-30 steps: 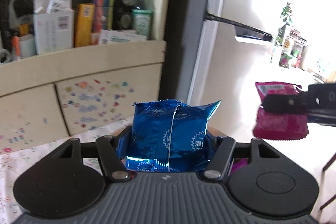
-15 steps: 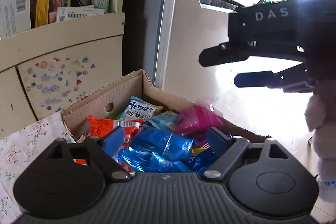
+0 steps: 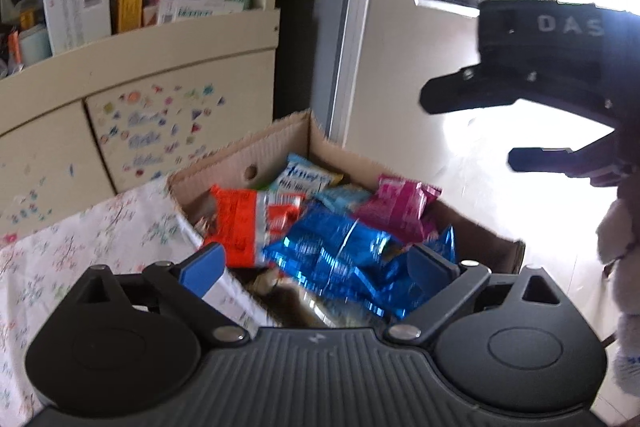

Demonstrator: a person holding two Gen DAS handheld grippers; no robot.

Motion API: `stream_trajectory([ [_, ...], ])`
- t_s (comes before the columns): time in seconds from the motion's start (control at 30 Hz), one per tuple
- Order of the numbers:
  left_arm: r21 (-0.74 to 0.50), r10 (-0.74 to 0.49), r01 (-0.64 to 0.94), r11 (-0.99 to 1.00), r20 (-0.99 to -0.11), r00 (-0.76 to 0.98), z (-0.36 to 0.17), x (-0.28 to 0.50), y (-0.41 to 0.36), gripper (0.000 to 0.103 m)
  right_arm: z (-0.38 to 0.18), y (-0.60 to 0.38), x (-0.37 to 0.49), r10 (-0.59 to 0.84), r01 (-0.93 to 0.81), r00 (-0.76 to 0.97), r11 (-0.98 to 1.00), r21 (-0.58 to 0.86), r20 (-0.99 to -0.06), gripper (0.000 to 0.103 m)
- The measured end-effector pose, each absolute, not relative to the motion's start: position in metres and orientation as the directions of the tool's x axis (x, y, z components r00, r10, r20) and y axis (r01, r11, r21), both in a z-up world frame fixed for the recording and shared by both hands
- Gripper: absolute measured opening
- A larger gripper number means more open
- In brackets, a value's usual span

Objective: Organize snacks

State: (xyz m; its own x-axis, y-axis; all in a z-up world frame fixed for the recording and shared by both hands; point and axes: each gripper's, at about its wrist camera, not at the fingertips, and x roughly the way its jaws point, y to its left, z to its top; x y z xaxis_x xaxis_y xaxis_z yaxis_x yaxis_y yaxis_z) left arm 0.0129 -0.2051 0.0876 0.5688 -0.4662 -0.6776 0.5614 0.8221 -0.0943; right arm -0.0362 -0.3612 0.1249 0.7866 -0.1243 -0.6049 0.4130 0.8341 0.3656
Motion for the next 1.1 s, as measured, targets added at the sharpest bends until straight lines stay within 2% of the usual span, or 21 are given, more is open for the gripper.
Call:
stream_trajectory([
  [0.3, -0.06, -0.385, 0.505, 0.861, -0.725, 0.571, 0.087, 0.009, -0.19, 0.099, 0.122, -0.353, -0.065, -0.275, 0.507, 0.715, 0.837, 0.206, -0.643, 0.101],
  [0.67, 0.018, -0.297, 0.475, 0.88, -0.76, 0.578, 0.084, 0.005, -0.174, 0.102, 0.095, -0.35, -0.073, -0.274, 0.572, 0.617, 0.8, 0.181, -0.738, 0.102],
  [1.1, 0.024, -0.262, 0.437, 0.899, -0.77, 0.581, 0.076, 0.023, -0.166, 0.102, 0.079, -0.336, -0.061, -0.338, 0.56, 0.538, 0.828, 0.027, -0.773, 0.103],
])
